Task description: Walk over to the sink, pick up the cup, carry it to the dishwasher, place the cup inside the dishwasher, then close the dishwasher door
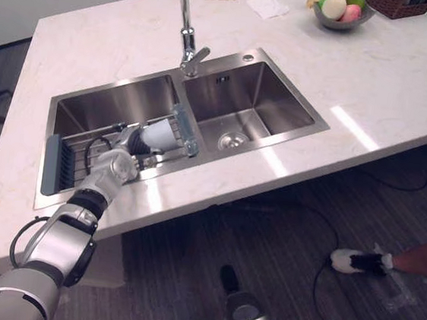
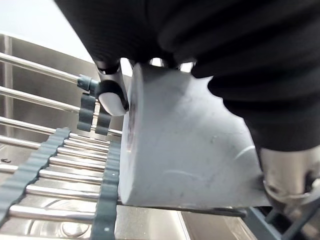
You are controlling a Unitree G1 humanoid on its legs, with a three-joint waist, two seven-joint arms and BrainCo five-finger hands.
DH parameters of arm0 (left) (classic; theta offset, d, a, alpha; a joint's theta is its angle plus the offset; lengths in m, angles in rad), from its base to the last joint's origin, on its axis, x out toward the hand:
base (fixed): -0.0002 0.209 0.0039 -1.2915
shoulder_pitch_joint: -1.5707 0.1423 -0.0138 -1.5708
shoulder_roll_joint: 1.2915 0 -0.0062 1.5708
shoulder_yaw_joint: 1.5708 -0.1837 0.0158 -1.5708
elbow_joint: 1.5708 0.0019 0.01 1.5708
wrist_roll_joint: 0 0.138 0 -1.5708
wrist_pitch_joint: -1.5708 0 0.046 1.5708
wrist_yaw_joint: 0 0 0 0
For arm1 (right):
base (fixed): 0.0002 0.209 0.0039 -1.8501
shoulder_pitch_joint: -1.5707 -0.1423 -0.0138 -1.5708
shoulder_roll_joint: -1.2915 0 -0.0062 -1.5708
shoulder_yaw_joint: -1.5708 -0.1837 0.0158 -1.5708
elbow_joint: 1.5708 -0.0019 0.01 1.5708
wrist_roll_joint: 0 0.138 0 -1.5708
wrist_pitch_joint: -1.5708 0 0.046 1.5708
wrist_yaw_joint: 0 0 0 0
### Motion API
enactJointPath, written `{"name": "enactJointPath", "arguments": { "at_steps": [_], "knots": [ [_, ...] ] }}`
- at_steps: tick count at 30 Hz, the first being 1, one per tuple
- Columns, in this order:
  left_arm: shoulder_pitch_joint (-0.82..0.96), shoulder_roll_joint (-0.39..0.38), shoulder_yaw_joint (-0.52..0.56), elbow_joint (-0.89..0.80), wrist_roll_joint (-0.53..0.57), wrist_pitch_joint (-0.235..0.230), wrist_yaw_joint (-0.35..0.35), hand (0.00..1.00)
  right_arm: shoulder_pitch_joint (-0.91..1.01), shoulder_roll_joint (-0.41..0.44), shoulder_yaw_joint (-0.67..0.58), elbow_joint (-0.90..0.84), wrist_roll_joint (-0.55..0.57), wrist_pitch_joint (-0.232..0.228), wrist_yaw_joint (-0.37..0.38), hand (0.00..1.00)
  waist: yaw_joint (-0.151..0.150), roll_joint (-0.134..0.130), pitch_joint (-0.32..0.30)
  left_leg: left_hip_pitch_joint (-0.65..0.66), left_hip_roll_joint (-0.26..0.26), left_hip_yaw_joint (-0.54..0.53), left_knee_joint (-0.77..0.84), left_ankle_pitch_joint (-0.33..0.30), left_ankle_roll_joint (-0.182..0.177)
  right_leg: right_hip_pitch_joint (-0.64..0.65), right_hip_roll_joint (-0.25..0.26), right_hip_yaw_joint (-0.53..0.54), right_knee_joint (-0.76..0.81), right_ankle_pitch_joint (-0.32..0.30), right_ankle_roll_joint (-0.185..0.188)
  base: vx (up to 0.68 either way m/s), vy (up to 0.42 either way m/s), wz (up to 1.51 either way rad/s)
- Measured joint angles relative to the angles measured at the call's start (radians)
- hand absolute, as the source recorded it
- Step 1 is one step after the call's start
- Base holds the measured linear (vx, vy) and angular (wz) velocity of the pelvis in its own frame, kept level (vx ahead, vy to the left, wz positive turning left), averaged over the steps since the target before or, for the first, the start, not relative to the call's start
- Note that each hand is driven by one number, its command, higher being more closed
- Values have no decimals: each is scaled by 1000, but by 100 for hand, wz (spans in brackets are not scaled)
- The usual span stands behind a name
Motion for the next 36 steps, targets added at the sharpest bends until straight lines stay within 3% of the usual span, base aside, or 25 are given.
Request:
{"name": "enactJointPath", "arguments": {
  "at_steps": [8, 18, 21, 25, 29, 33, 36],
  "knots": [
    [20, -12, 43, -35, -82, -16, 25, 100, -1, 10, 0, 18, 2, -7, -2, 0, 23, -18, -2, 1, 3, -21, -2, 4, 1, 12, -2, -22, 0, -5, -4, -33, -37, 8],
    [78, -43, 124, -80, -425, -16, 13, 100, -3, 19, 0, 51, 30, 2, -3, 0, 53, -39, -10, 5, 5, -48, -2, 7, 3, 29, -7, -52, 0, -7, -4, -28, -23, 8],
    [152, -66, 158, -188, -599, -18, -8, 100, -1, 24, -1, 56, 34, 14, -6, 0, 75, -52, -13, 4, 3, -54, -2, 8, 4, 31, -11, -57, 0, -7, -4, -45, -18, 6],
    [286, -113, 195, -454, -824, -44, -64, 100, 6, 33, -2, 61, 44, 24, -21, 0, 117, -73, -21, -3, 0, -78, -4, 13, 10, 37, -21, -80, 0, -8, -4, -42, -13, 17],
    [398, -133, 224, -739, -893, -66, -77, 100, 18, 38, -3, 60, 80, 42, -33, 0, 150, -84, -26, -1, -4, -121, -4, 18, 17, 63, -36, -118, 0, -13, -2, -39, -5, 31],
    [467, -165, 294, -956, -900, -136, -60, 100, 35, 52, -18, 79, 109, 62, -44, 0, 208, -110, -60, -20, -12, -165, 1, 27, 28, 73, -58, -154, 0, -13, -1, -66, 0, 30],
    [520, -176, 319, -1054, -898, -193, -29, 100, 43, 66, -21, 98, 118, 65, -51, 0, 231, -128, -82, -27, -18, -190, 4, 33, 35, 83, -71, -175, 0, -12, 1, -60, -2, 27]
  ]
}}
